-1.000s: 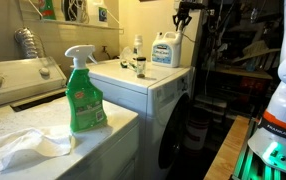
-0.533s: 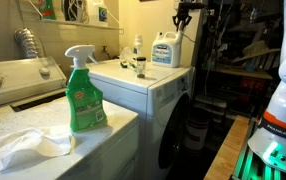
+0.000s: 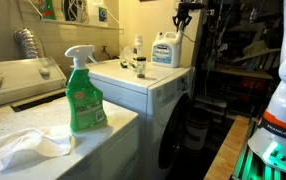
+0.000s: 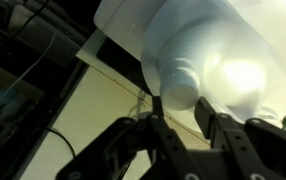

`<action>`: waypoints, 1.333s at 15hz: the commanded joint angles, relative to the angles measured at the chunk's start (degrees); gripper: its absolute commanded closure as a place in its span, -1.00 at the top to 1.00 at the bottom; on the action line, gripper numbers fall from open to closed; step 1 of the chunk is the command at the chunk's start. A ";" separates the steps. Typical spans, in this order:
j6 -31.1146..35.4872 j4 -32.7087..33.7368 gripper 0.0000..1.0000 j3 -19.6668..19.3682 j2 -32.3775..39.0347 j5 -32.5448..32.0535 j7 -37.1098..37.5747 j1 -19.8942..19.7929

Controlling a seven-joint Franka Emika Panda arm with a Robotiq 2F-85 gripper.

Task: Put the white lid on the white container of detergent

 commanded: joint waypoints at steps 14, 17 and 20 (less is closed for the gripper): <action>4.40 -6.02 -0.75 0.10 -4.36 -0.05 -0.93 -0.05; 5.68 -7.33 -0.75 0.24 -4.87 0.03 -0.43 0.11; 6.41 -8.78 -0.75 0.44 -5.51 -0.18 -0.50 0.40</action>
